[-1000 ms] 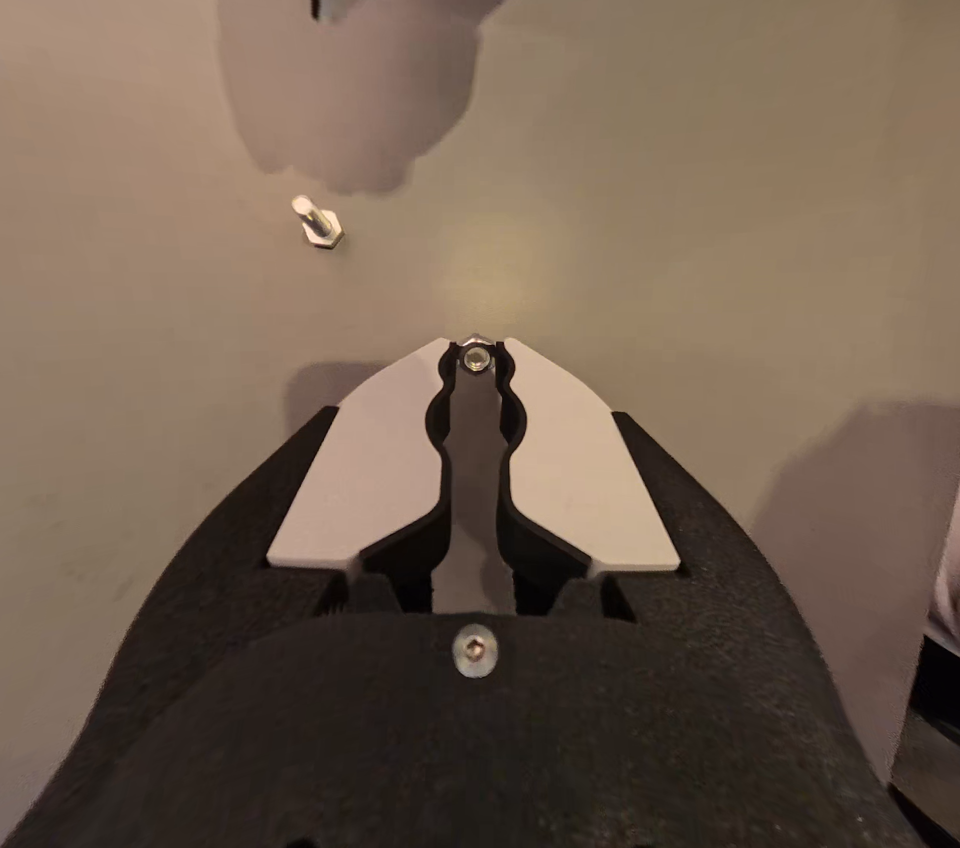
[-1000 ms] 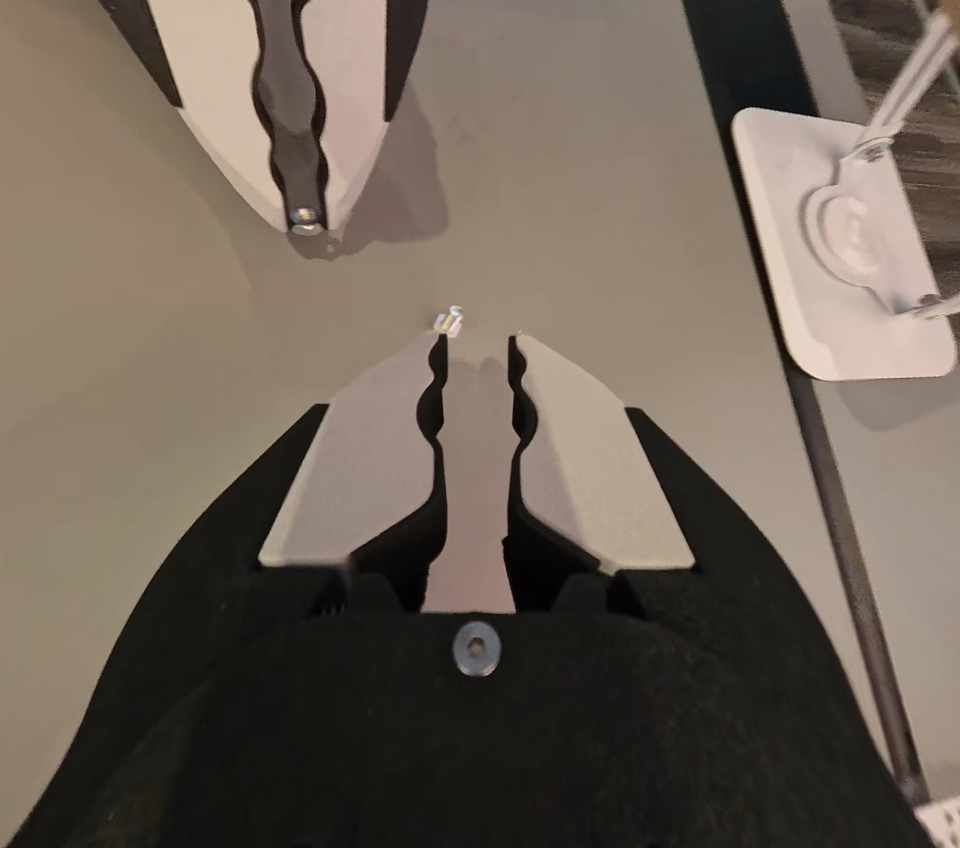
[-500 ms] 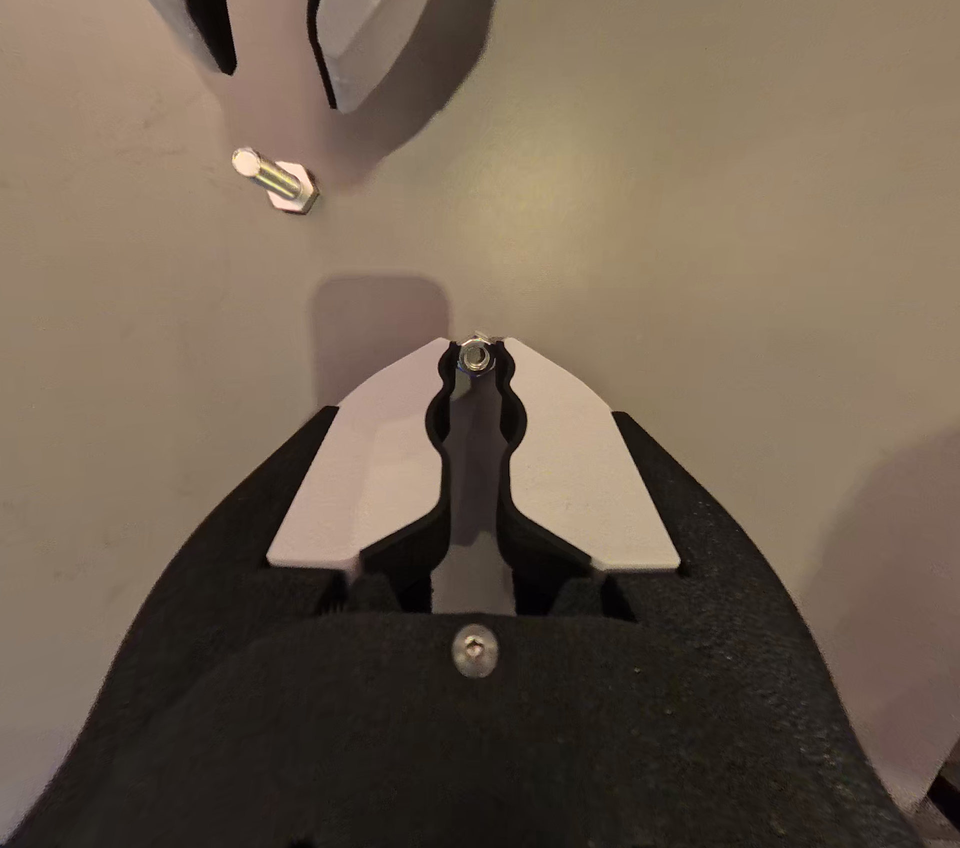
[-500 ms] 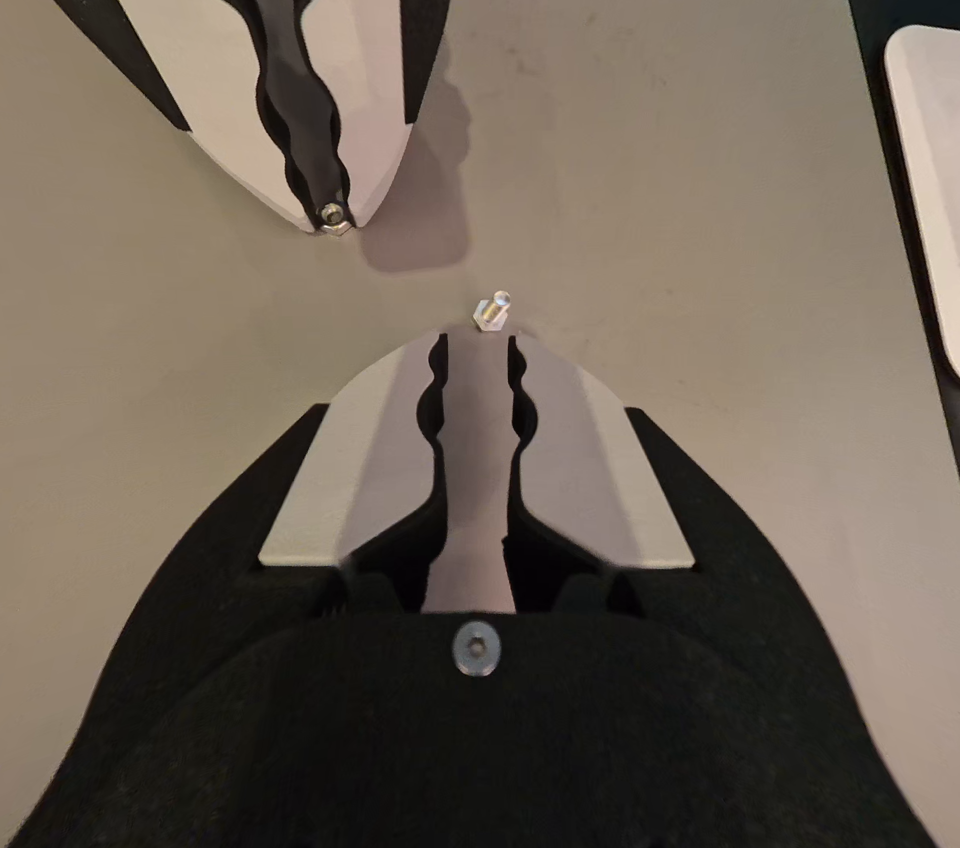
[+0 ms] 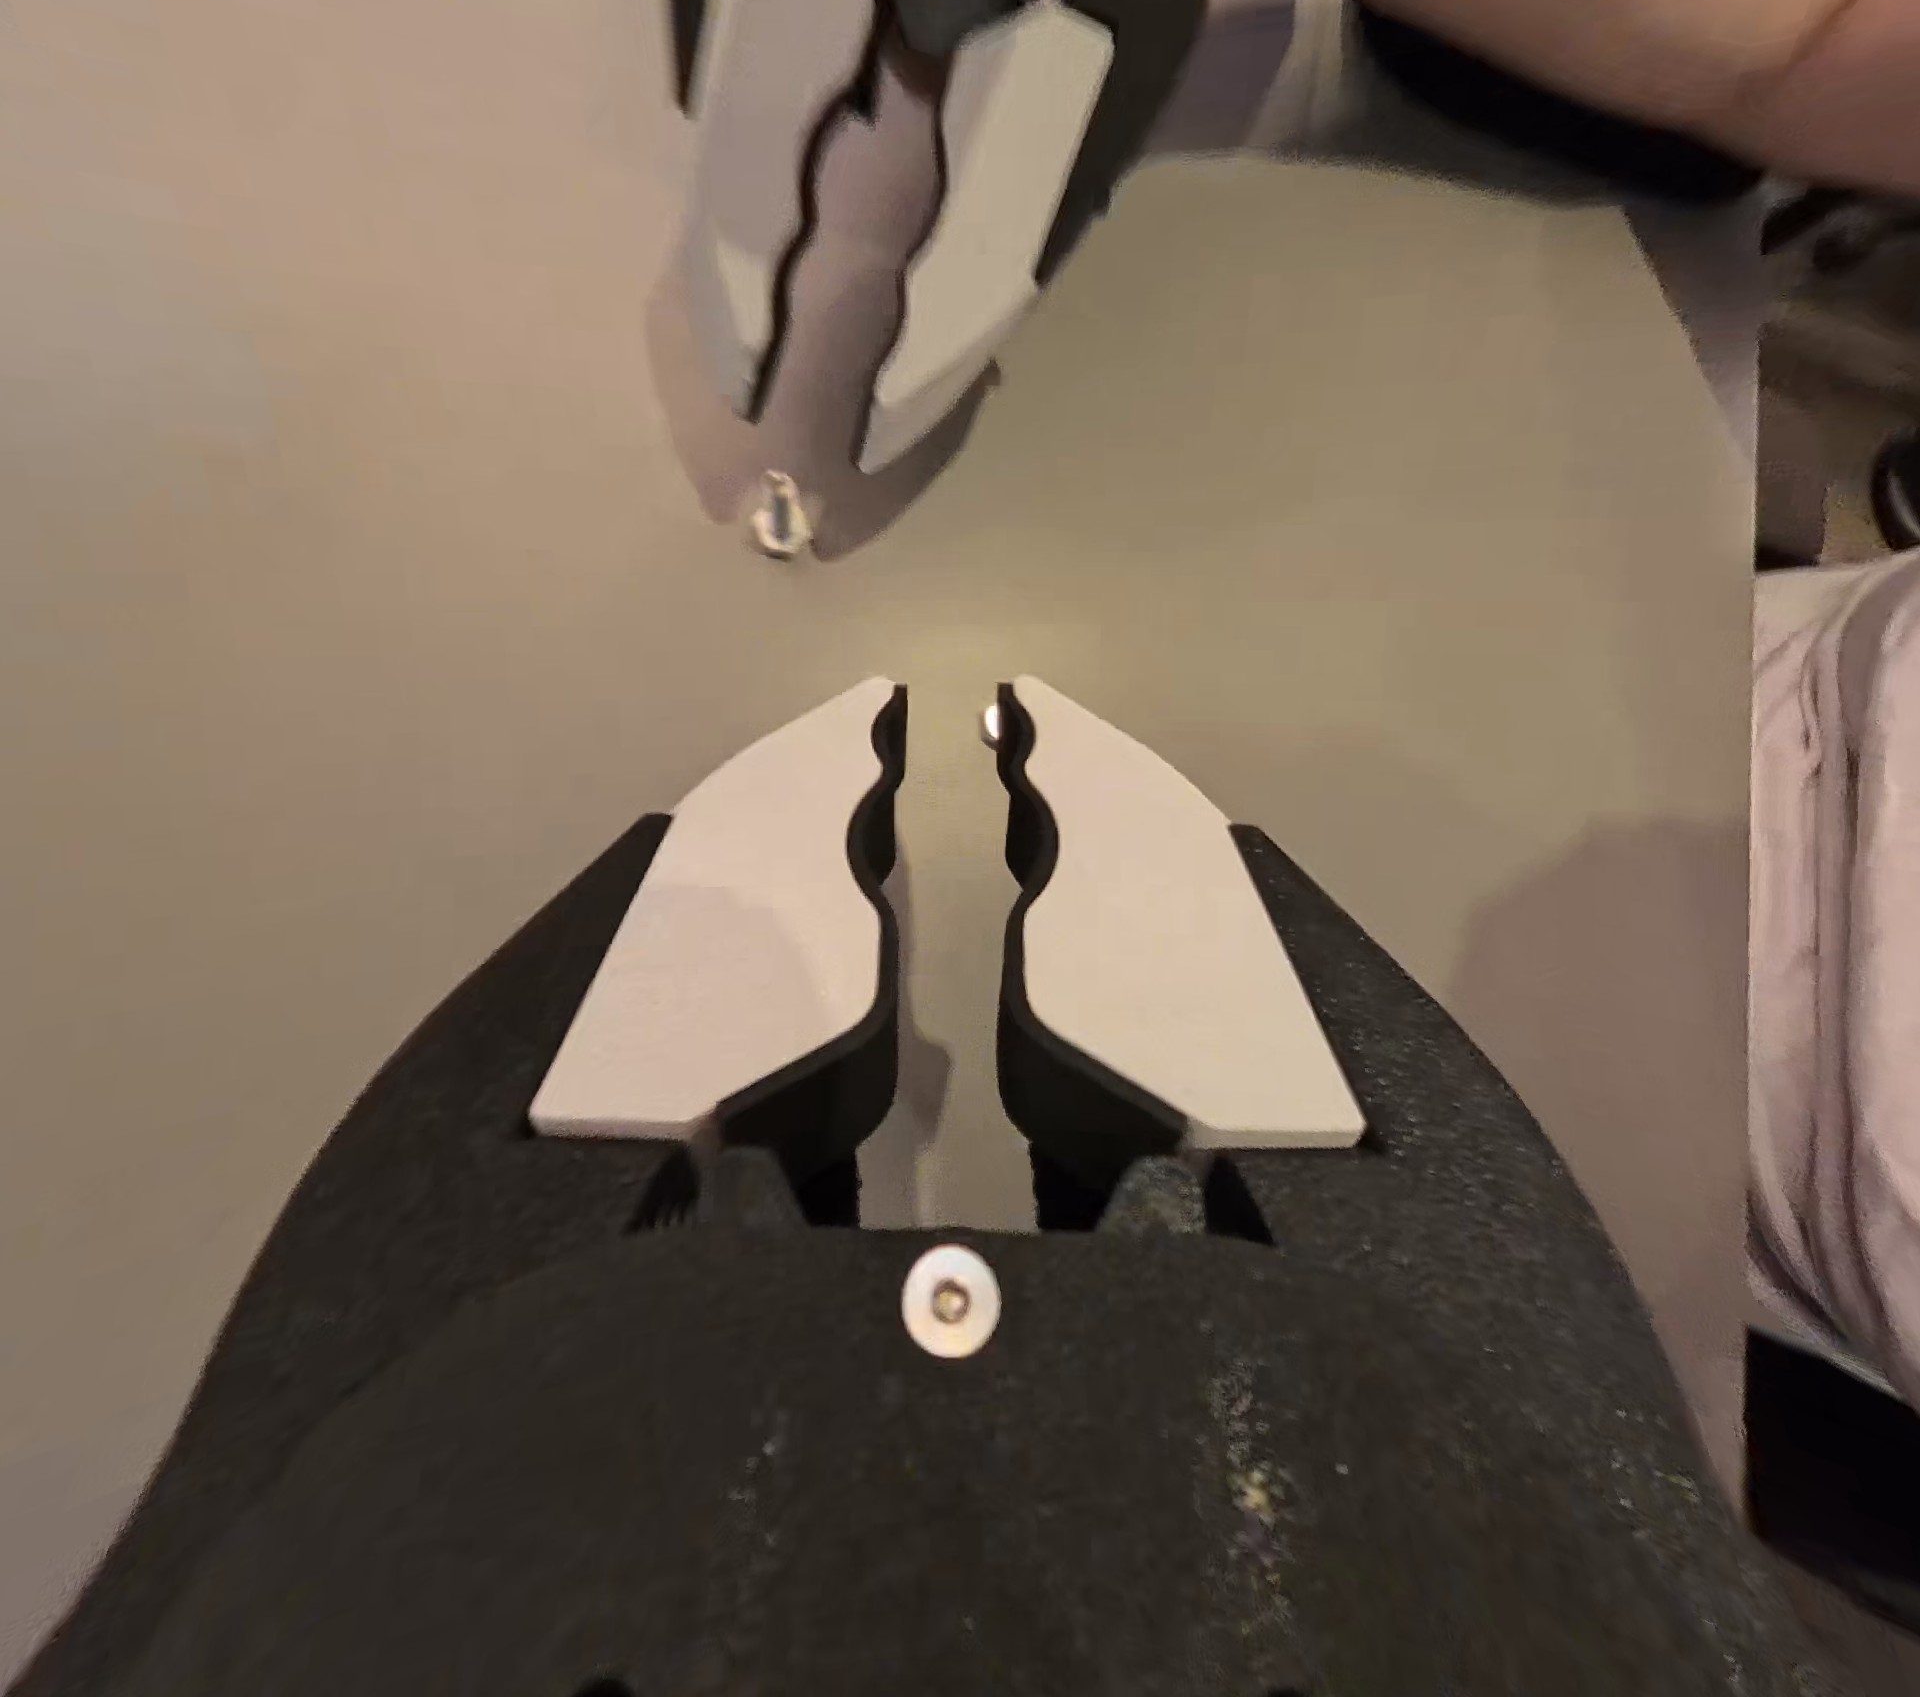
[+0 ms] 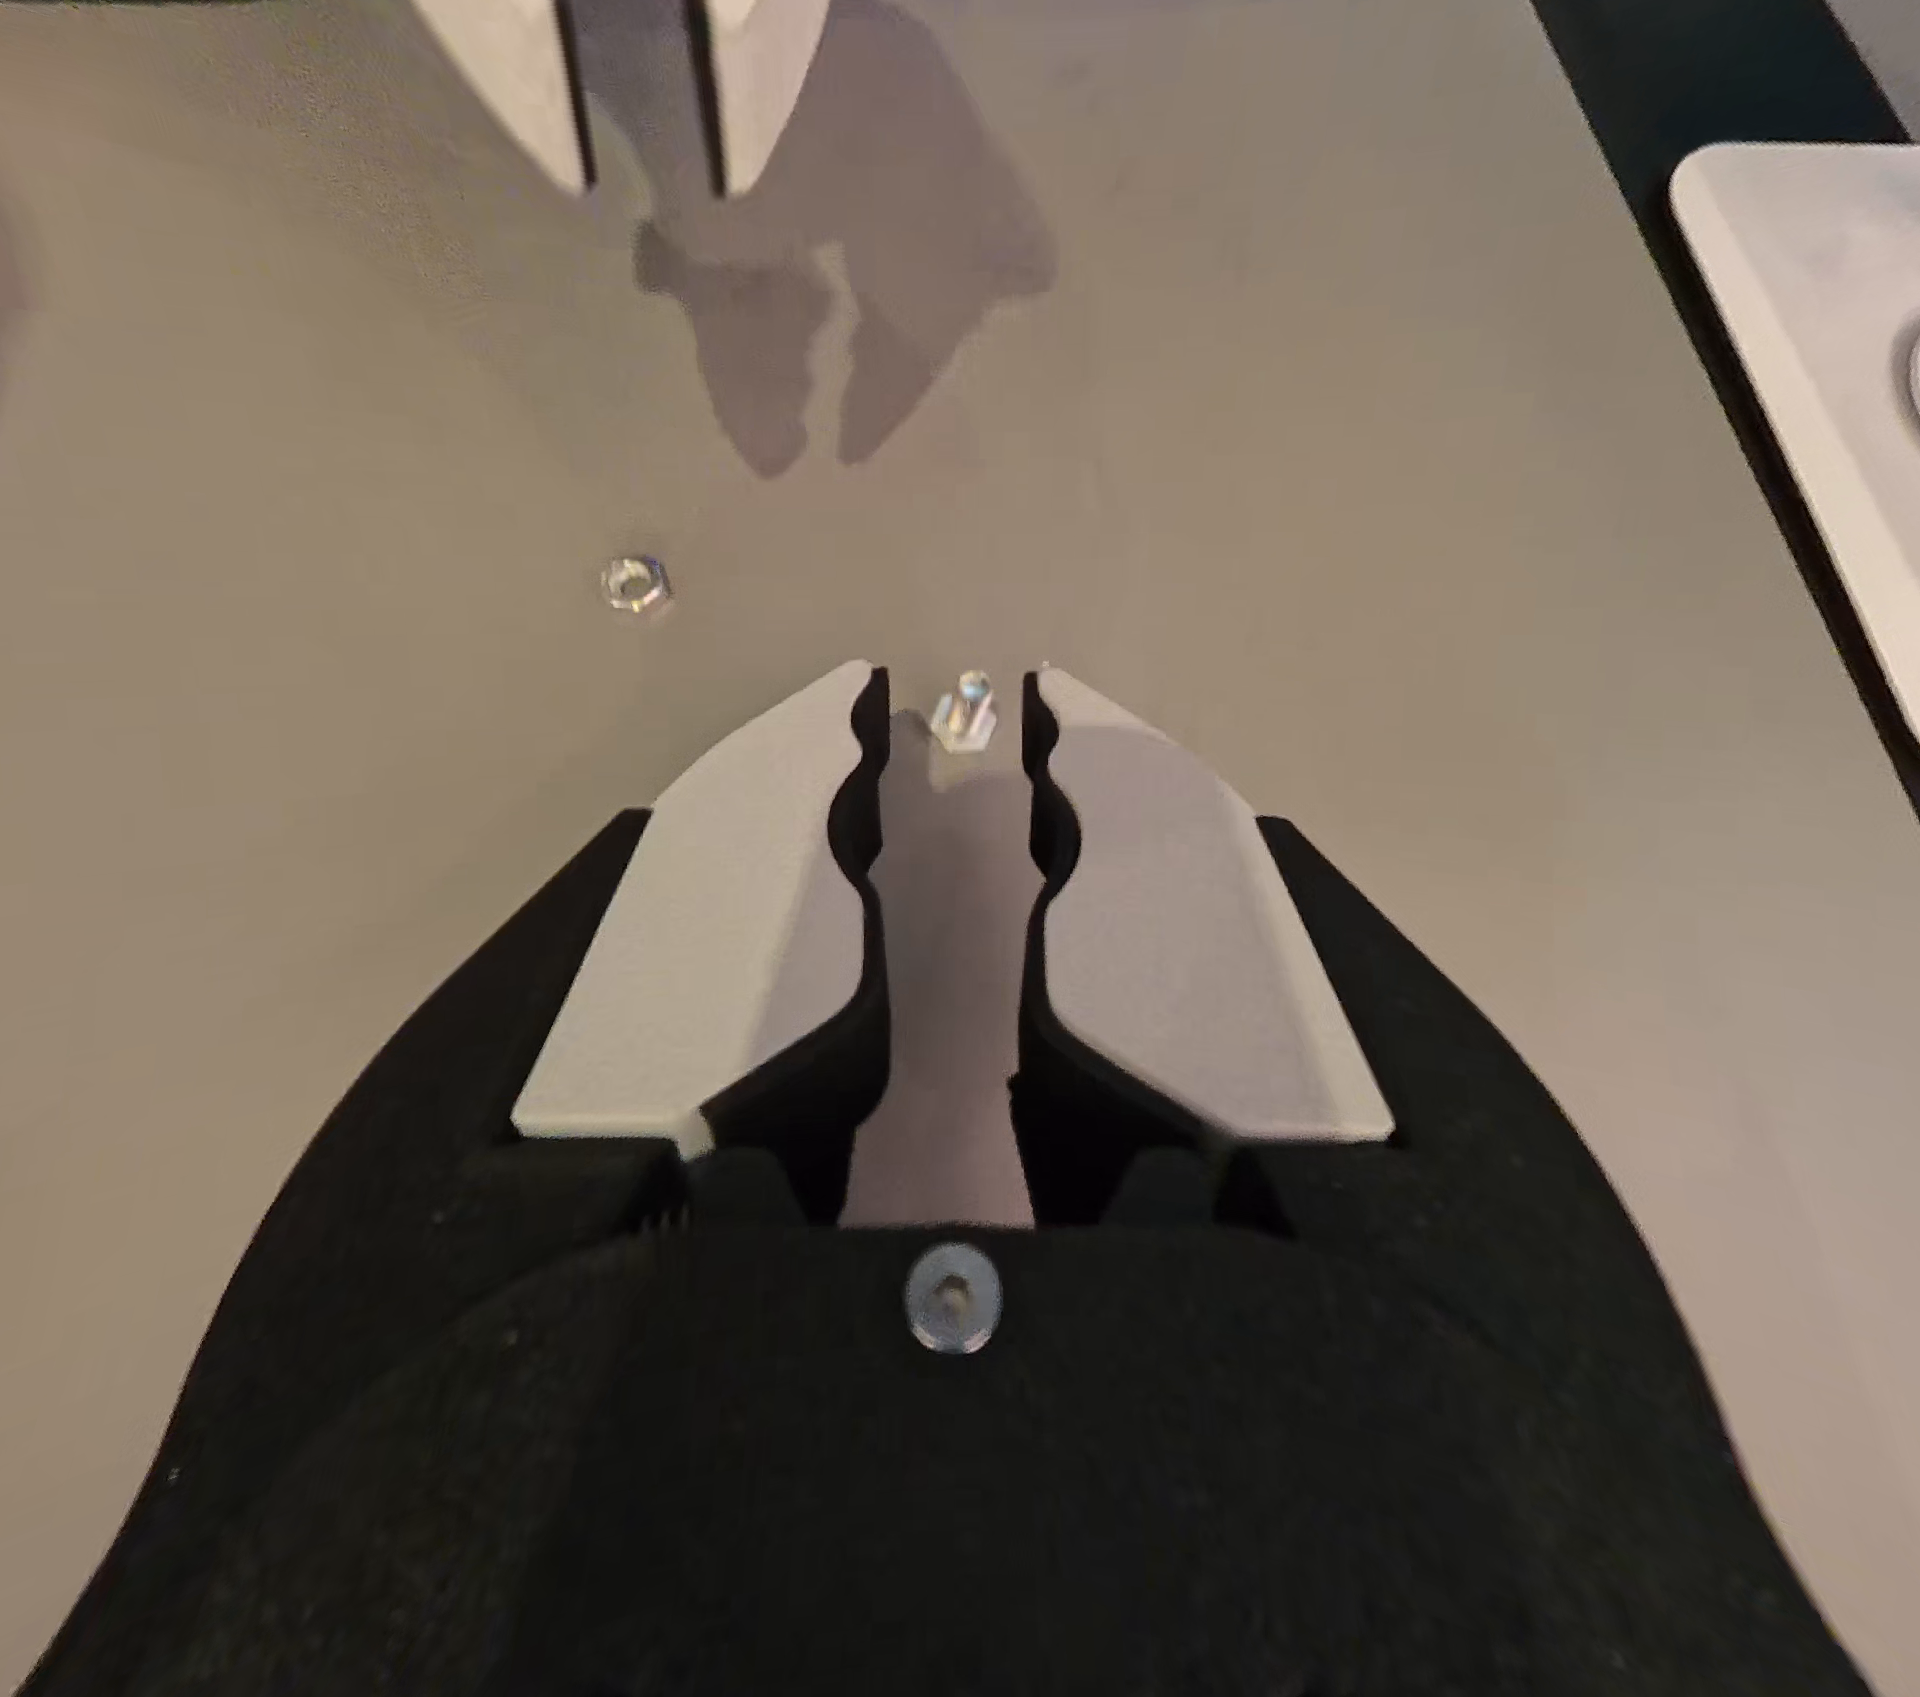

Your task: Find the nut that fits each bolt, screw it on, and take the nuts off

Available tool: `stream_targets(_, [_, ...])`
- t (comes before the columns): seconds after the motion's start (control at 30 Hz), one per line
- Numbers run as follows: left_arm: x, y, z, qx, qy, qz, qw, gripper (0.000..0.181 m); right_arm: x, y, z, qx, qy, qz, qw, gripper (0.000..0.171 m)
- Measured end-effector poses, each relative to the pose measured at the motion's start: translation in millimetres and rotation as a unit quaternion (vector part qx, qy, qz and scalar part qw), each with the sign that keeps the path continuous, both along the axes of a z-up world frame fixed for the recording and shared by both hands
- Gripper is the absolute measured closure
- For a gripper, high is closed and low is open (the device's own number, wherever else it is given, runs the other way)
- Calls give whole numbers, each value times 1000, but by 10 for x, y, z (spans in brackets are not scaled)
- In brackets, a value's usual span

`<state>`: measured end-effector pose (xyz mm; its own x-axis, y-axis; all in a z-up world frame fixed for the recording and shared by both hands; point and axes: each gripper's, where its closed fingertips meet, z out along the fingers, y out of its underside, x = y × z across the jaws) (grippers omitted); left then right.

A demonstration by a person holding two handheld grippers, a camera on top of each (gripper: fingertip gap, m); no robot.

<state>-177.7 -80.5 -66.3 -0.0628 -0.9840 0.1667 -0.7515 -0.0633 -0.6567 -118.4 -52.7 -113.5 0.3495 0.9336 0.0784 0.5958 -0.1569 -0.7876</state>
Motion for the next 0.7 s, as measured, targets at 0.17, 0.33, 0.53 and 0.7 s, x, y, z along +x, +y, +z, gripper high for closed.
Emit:
stream_targets(0.17, [41,183,558,32,-149,33,988,165,-53,63,-31,-1,10,-22,1000,149])
stream_targets(0.33, [52,188,841,25,-230,40,972,159,-71,68,-204,-32,-9,-32,999,156])
stream_targets(0.53, [126,163,994,27,-342,21,939,138,-85,132,158,-13,45,-67,997,164])
stream_targets(0.7, [241,153,592,70,-277,6,958,139,-131,-33,910,-60,217,-44,973,164])
